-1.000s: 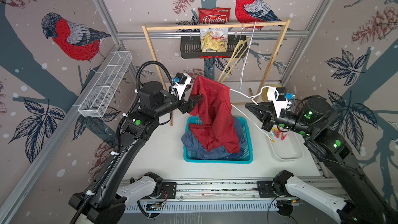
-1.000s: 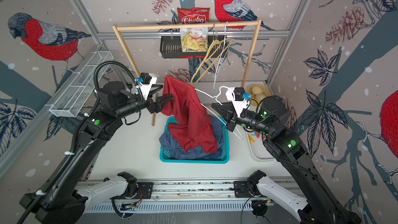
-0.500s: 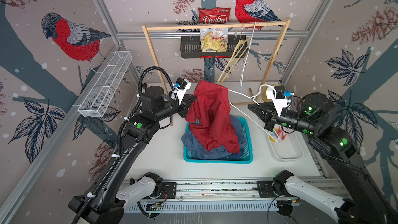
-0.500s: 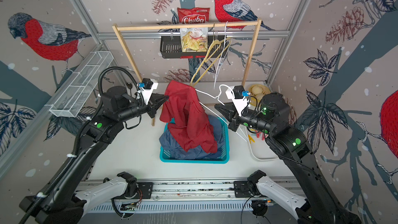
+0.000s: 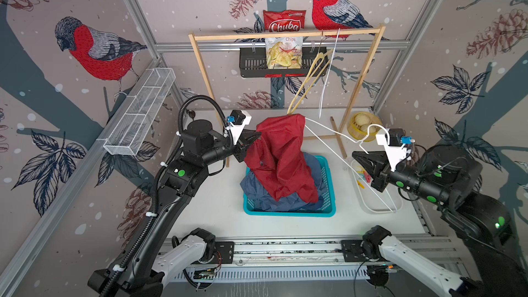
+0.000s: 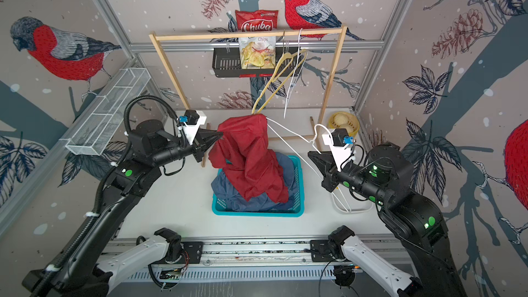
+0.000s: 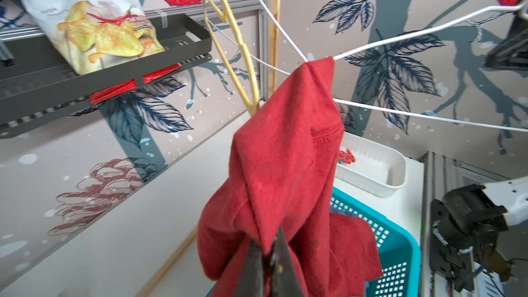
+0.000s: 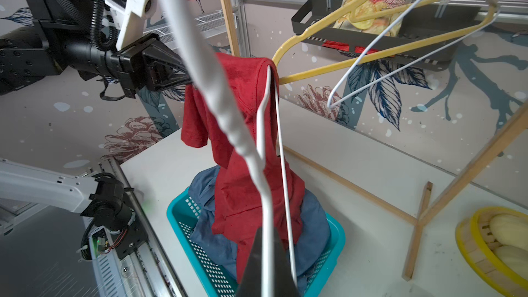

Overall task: Remove the clothespins securing t-shirts to the hanger
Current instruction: Remove the T-shirt from the hanger, then place the T-shirt in the basket.

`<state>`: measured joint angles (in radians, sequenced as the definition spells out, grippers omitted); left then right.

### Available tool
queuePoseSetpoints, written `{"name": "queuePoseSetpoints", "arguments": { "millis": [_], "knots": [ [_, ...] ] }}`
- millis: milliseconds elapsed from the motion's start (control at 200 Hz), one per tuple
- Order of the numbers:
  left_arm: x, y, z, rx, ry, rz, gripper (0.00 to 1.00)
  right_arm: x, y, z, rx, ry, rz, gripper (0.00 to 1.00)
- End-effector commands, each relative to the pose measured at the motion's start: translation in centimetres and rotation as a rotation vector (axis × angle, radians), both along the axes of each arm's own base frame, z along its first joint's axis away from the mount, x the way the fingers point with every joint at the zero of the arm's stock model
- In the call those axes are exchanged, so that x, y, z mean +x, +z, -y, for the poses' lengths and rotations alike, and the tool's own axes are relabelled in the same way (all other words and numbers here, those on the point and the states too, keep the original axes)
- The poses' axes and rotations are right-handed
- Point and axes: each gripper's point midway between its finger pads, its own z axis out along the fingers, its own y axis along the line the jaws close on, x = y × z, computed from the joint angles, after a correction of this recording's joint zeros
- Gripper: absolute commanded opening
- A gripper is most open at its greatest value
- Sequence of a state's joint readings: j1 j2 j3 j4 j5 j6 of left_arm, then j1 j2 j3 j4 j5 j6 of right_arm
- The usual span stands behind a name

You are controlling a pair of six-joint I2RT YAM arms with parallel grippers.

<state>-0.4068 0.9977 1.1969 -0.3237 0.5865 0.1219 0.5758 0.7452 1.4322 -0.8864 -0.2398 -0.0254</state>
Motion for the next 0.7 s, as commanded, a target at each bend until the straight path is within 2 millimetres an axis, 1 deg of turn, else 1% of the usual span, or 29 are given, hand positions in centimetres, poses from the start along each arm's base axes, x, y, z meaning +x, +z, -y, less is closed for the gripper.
{"name": "queuePoseSetpoints", "arguments": {
  "millis": [0,60,100,160,215,370,535,600,695],
  "knots": [
    [-1.9,0.6,2.6,-0.029,-0.155,0.028,0.00,1.0,0.3,1.5,-0.005,-0.108,-0.001,0.00],
    [-2.2,-0.5,3.7,0.017,-0.162,0.029,0.00,0.9,0.4,1.7,-0.016,-0.114,-0.005,0.00],
    [-2.0,-1.1,3.9,0.039,-0.151,0.019,0.00,0.7,0.6,1.8,-0.025,-0.111,-0.004,0.00],
    [-0.8,-1.7,3.0,0.073,-0.066,0.009,0.00,0.2,0.8,2.0,-0.038,-0.104,-0.005,0.00],
    [-0.4,-2.1,2.2,0.101,-0.017,0.021,0.00,-0.3,1.0,2.3,-0.049,-0.101,-0.006,0.00],
    [-0.6,-2.6,1.2,0.119,0.012,0.027,0.00,-1.6,0.9,3.3,-0.090,-0.103,-0.027,0.00],
    [-0.9,-3.8,0.7,0.136,0.017,0.001,0.00,-2.3,1.6,4.5,-0.096,-0.132,-0.006,0.00],
    [-1.6,-4.4,1.1,0.133,-0.028,-0.020,0.00,-2.4,2.1,4.7,-0.084,-0.141,0.010,0.00],
    [-3.2,-5.4,3.0,0.091,-0.162,-0.091,0.00,-2.3,2.6,4.0,-0.055,-0.115,0.025,0.00]
  ]
}}
